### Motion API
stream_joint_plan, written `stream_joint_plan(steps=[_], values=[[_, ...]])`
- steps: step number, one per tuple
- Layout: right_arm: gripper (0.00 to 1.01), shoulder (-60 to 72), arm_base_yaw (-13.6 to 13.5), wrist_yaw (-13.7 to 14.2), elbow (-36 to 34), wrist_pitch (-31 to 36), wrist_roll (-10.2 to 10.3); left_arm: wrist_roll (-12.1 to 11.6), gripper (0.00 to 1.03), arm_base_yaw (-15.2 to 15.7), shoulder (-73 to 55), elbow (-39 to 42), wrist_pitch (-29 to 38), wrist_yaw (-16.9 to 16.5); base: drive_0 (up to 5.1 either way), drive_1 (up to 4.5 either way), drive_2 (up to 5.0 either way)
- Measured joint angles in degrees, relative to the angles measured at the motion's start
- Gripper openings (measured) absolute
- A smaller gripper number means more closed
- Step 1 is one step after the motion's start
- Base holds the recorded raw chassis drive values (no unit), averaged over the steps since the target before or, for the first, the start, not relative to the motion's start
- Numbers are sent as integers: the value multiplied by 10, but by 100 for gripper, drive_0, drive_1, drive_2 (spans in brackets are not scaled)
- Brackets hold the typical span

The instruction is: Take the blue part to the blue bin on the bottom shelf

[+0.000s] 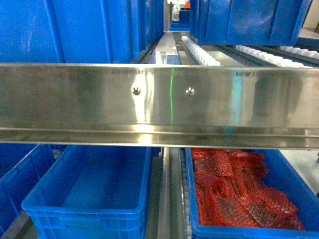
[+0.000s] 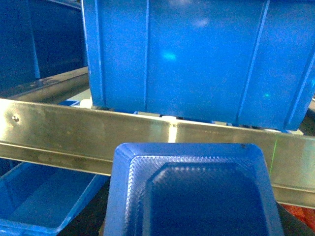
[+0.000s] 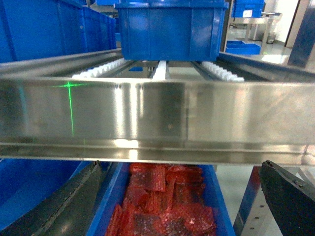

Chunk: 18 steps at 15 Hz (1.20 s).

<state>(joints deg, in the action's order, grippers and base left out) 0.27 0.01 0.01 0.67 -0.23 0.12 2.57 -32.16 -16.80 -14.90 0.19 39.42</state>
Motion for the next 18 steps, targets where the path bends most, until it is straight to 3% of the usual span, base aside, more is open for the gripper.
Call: stream_joint_plan(steps=[18], values=[[98,0,0,0,0,-2,0,0,44,0,0,0,-2,-1,0,0,0]])
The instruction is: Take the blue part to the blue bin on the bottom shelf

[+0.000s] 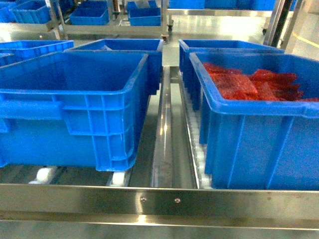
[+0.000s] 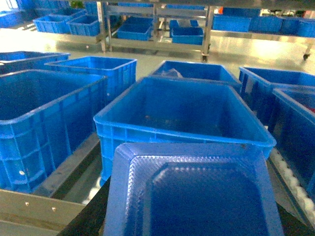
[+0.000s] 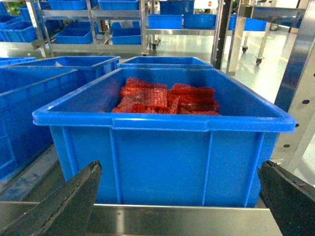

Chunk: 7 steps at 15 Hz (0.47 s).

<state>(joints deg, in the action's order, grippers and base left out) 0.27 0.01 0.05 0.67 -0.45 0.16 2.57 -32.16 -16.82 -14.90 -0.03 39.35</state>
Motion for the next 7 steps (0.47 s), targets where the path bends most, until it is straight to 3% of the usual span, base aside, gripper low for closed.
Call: stream_joint_plan(steps=[7], values=[[98,0,0,0,0,2,0,0,44,0,0,0,1,1,0,0,0]])
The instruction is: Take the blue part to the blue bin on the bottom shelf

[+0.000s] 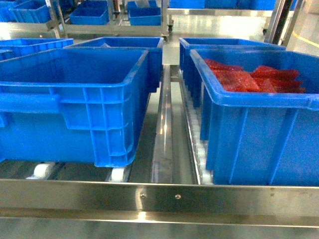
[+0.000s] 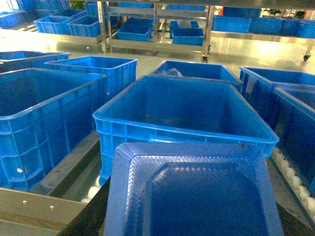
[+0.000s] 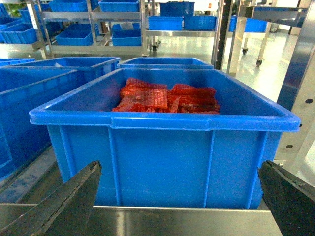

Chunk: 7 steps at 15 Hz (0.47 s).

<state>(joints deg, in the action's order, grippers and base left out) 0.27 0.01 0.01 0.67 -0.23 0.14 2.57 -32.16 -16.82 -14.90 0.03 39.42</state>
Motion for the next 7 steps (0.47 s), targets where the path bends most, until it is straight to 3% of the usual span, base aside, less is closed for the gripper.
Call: stream_joint_plan(steps=[1,7], values=[[98,0,0,0,0,-2,0,0,44,0,1,0,3,0,0,0,0],[98,0,0,0,0,-2,0,0,44,0,-1,0,2,0,-9,419,-436]])
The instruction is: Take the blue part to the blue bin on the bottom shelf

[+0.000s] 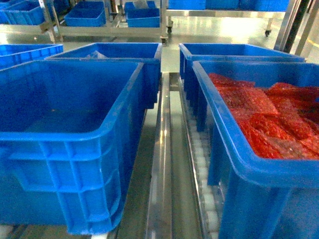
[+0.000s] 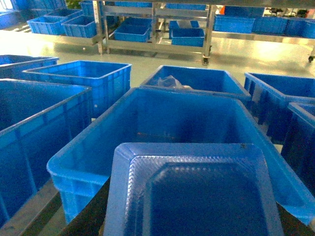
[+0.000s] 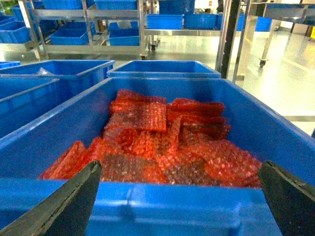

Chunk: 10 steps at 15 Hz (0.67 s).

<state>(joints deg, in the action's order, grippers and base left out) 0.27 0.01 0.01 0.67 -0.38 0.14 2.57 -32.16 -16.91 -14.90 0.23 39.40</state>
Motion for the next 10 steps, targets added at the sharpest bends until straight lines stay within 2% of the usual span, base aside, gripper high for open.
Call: stream_joint_plan(steps=[10], values=[[98,0,0,0,0,1,0,0,44,0,-1,0,0,0,-9,419,-436]])
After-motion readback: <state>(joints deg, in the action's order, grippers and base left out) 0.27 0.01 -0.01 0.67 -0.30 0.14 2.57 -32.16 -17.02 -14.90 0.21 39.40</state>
